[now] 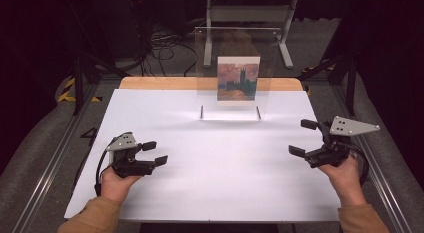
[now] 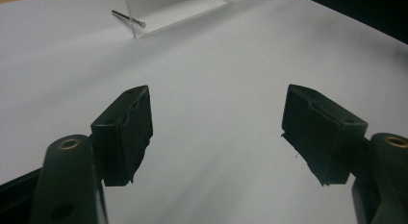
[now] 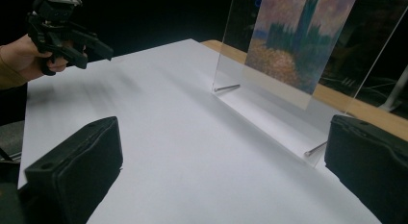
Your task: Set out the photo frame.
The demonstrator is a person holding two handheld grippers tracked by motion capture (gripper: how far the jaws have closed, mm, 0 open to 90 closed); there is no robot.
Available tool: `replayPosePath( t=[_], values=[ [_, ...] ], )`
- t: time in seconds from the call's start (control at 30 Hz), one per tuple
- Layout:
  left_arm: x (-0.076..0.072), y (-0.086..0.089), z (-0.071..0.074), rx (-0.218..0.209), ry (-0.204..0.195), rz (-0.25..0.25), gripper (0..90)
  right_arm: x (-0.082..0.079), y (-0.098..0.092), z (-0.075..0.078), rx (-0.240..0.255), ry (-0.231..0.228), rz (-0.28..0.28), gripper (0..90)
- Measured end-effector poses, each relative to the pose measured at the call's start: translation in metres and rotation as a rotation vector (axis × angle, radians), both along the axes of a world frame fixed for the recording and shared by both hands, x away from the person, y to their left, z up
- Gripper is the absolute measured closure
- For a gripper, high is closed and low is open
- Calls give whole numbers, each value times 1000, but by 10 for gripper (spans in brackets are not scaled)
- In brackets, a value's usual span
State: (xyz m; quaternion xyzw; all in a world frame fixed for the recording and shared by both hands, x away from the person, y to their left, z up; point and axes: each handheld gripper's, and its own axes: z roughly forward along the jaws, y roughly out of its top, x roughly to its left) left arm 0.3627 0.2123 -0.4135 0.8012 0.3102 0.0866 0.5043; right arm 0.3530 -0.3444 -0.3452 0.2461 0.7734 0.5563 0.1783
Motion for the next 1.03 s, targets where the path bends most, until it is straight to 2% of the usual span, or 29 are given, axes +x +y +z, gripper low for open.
replayPosePath(
  t=[0.2,0.23,0.27,0.37,0.4,0.5,0.57,0.6,0.8,1.03],
  values=[
    [0,1,-1,-12,-1,1,262,-4,-3,-38,3,70,-38,0],
    [1,2,-1,-1,-15,-4,260,-5,-3,-41,-3,80,-45,0],
    [0,2,-2,-5,-13,0,257,-5,-3,-45,-4,86,-53,0],
    [1,4,-3,1,-21,-2,252,-6,-4,-53,16,101,-64,0],
    [1,3,-4,-9,-18,1,250,-6,-3,-63,-14,116,-88,0],
    [1,4,-5,-7,-26,0,248,-5,-3,-75,-50,131,-112,0],
    [2,4,-6,-7,-27,-2,247,-4,-3,-79,-56,143,-118,0],
    [1,4,-6,-12,-25,3,246,-2,-3,-85,-69,169,-135,0],
    [2,5,-8,-20,-20,8,240,0,0,-91,-83,191,-140,0],
    [3,5,-9,-9,-36,4,222,-1,-2,-90,-63,181,-143,0]
  ],
)
